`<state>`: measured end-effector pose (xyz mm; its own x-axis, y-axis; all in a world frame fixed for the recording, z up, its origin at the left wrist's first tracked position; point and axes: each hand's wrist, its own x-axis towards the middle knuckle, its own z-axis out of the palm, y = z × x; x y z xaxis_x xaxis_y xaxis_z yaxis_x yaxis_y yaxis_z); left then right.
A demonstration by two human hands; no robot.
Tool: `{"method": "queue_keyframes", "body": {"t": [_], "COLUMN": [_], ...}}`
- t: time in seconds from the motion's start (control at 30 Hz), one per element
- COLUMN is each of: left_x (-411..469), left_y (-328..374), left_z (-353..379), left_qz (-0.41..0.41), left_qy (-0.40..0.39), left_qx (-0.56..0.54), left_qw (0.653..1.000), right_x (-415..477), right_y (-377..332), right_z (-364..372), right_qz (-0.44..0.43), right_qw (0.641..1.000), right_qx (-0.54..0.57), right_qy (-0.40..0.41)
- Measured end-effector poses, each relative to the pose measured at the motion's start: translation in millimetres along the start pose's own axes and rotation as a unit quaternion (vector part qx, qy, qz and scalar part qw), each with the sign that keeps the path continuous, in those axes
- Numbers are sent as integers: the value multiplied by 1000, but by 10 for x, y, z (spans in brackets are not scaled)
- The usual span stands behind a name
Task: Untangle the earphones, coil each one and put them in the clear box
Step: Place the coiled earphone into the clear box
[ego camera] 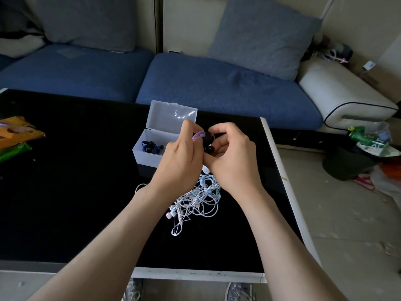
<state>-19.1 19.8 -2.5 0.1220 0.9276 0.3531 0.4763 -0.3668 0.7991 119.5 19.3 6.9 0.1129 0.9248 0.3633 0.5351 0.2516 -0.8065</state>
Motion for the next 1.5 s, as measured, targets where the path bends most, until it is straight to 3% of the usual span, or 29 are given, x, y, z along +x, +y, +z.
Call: {"method": "queue_keyframes", "body": {"t": [0.23,0.4,0.5,0.67,0.83,1.07,1.2,1.37,1.5], "left_x": [-1,79,101,126,154,182,226,258,307], "left_y": [55,-8,-33,-22,-43,-18,-106,-133,-234], "left_z": [-12,-4,-38,-58,-85,-96,-124,-176,-236], "left_qz": [-15,-113,-141,-211,-237,-291,-319,-323,-324], "left_qy": [-28,-31,-68,-47,-45,-4,-20,-34,-8], "left_qx": [-13,-130,-232,-361,-419,-488,-525,-535,-469], "left_qw": [999,985,960,907,875,823,789,780,822], "right_x": [23,22,9,38,45,41,37,60,92], "right_y": [11,-19,-39,32,56,59,40,-13,-48], "right_z": [-34,-58,-67,-33,-9,73,173,342,416], "right_qz": [8,-12,-23,-33,-3,62,70,53,72], "right_qw": [999,1000,999,999,999,993,989,994,987], "right_qx": [-31,-6,9,19,35,97,133,91,140], "right_qy": [20,-1,-22,-3,-29,-1,-1,-1,-38]}}
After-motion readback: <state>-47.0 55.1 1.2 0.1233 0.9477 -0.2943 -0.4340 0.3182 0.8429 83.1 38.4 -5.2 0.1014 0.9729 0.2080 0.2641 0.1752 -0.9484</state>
